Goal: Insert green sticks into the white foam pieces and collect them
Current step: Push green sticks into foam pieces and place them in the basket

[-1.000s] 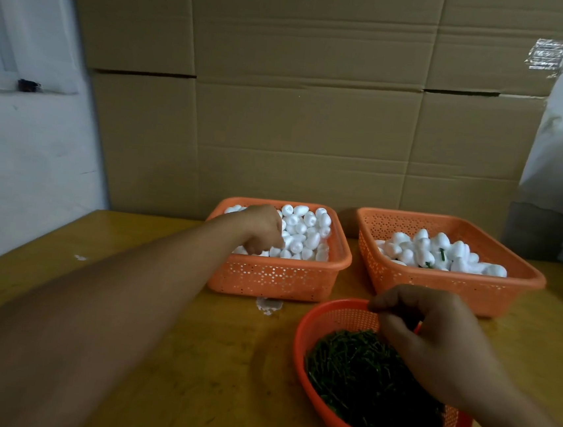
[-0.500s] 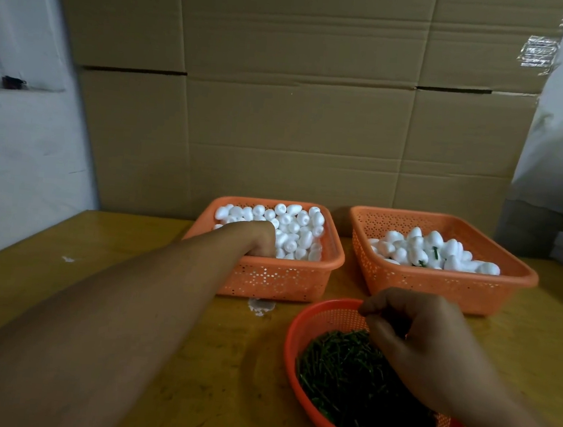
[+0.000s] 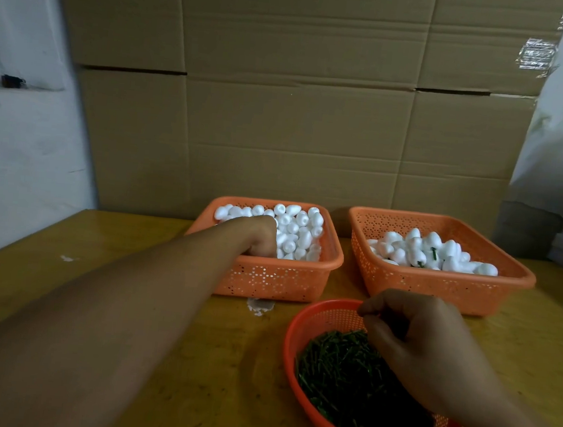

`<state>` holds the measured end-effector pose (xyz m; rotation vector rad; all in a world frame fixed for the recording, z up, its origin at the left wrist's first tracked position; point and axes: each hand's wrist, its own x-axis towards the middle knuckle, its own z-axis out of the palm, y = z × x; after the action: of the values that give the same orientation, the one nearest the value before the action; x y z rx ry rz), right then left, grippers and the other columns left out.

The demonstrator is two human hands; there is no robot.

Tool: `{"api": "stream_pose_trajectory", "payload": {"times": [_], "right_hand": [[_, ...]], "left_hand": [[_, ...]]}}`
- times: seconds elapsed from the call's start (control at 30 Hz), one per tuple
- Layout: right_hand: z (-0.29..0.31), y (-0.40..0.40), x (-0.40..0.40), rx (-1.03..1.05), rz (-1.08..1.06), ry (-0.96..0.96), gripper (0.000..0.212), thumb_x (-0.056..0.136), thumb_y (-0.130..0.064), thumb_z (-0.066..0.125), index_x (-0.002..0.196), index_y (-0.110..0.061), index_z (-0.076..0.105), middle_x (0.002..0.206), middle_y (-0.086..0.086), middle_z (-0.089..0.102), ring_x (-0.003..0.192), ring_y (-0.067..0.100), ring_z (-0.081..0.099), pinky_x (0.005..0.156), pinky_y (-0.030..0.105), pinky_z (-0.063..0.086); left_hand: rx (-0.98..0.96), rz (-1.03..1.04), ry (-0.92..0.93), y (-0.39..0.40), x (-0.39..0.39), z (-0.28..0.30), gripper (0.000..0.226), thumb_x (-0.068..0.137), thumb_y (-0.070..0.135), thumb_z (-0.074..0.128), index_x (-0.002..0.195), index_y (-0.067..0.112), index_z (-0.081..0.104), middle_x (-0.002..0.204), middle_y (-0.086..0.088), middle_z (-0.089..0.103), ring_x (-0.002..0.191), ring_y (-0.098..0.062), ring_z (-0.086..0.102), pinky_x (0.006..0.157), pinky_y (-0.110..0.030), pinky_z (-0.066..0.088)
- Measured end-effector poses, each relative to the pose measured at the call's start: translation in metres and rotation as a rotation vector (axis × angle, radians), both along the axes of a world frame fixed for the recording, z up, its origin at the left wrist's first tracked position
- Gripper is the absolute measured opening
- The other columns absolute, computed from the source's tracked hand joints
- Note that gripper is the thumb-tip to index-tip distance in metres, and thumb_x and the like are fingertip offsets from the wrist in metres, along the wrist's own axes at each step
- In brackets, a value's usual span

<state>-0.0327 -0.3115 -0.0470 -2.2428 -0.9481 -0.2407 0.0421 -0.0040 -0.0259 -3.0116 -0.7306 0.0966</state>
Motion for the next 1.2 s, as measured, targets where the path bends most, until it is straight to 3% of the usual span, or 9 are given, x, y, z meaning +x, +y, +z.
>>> {"api": "stream_pose_trajectory", "payload": {"times": [0.1,0.13,0.33,0.47,0.6,0.8,0.93,1.0,1.2], "right_hand": [[0.000,0.000,-0.001,-0.002,0.011,-0.011,0.011,0.091,-0.024,0.068,0.089,-0.034,0.072,0.057,-0.010,0.065,0.042,0.009,0.055,0.043,0.027,0.039],[0.000,0.000,-0.001,-0.005,0.013,-0.012,0.011,0.091,-0.024,0.068,0.090,-0.034,0.072,0.057,-0.010,0.066,0.042,0.009,0.055,0.043,0.027,0.039],[0.001,0.001,-0.002,-0.050,0.023,-0.012,0.009,0.092,-0.026,0.067,0.094,-0.033,0.072,0.059,-0.010,0.066,0.045,0.009,0.056,0.044,0.028,0.043],[0.002,0.002,-0.003,-0.090,0.022,-0.021,0.009,0.093,-0.028,0.066,0.096,-0.034,0.073,0.061,-0.008,0.067,0.049,0.009,0.059,0.048,0.031,0.048],[0.002,0.002,-0.004,-0.112,0.005,-0.024,0.009,0.092,-0.030,0.067,0.097,-0.034,0.073,0.062,-0.014,0.066,0.054,0.005,0.061,0.050,0.026,0.049],[0.004,0.004,-0.007,-0.190,0.008,-0.013,0.003,0.087,-0.035,0.074,0.089,-0.035,0.077,0.076,-0.020,0.072,0.068,-0.001,0.066,0.065,0.029,0.058],[0.006,0.005,-0.011,-0.283,0.007,0.002,0.016,0.081,-0.050,0.076,0.077,-0.035,0.071,0.070,-0.015,0.068,0.066,0.002,0.064,0.061,0.027,0.056],[0.005,0.007,-0.012,-0.327,0.009,0.003,0.024,0.082,-0.055,0.074,0.075,-0.032,0.069,0.068,-0.009,0.067,0.063,0.006,0.062,0.058,0.029,0.054],[0.008,0.007,-0.018,-0.459,0.154,0.015,0.037,0.082,-0.070,0.057,0.104,-0.042,0.068,0.088,-0.018,0.070,0.079,0.002,0.063,0.072,0.032,0.055]], "left_hand": [[-0.155,-0.077,-0.120,-0.004,-0.003,0.012,0.045,0.079,0.046,0.079,0.116,0.022,0.066,0.086,0.008,0.065,0.094,-0.020,0.070,0.083,-0.037,0.057],[-0.243,-0.103,-0.174,-0.005,-0.004,0.015,0.036,0.084,0.041,0.077,0.110,0.018,0.067,0.082,0.006,0.066,0.092,-0.021,0.070,0.083,-0.038,0.057],[-0.642,-0.160,-0.612,-0.019,-0.032,0.027,0.012,0.088,0.022,0.077,0.096,0.015,0.070,0.092,-0.003,0.071,0.085,-0.021,0.069,0.087,-0.041,0.058],[-0.883,-0.252,-0.753,-0.033,-0.064,0.028,0.010,0.087,0.018,0.077,0.092,0.016,0.069,0.077,0.002,0.072,0.066,-0.010,0.068,0.073,-0.032,0.058],[-1.130,-0.286,-0.831,-0.055,-0.098,0.020,0.011,0.087,0.007,0.075,0.094,0.012,0.068,0.078,-0.001,0.073,0.069,-0.019,0.073,0.073,-0.032,0.062],[-1.365,-0.303,-0.795,-0.091,-0.133,0.000,0.010,0.092,0.001,0.067,0.101,0.004,0.064,0.084,-0.012,0.073,0.070,-0.023,0.073,0.067,-0.027,0.059],[-1.385,-0.424,-0.686,-0.104,-0.148,-0.010,0.029,0.100,0.005,0.054,0.119,0.026,0.055,0.084,-0.015,0.072,0.072,-0.030,0.070,0.066,-0.032,0.057],[-1.409,-0.493,-0.607,-0.106,-0.152,-0.012,0.027,0.103,0.007,0.050,0.119,0.027,0.058,0.088,-0.016,0.069,0.071,-0.028,0.066,0.064,-0.032,0.055],[-1.551,-0.490,-0.538,-0.108,-0.160,-0.016,0.025,0.103,0.014,0.050,0.121,0.005,0.065,0.092,-0.016,0.067,0.073,-0.023,0.063,0.063,-0.029,0.052]]}}
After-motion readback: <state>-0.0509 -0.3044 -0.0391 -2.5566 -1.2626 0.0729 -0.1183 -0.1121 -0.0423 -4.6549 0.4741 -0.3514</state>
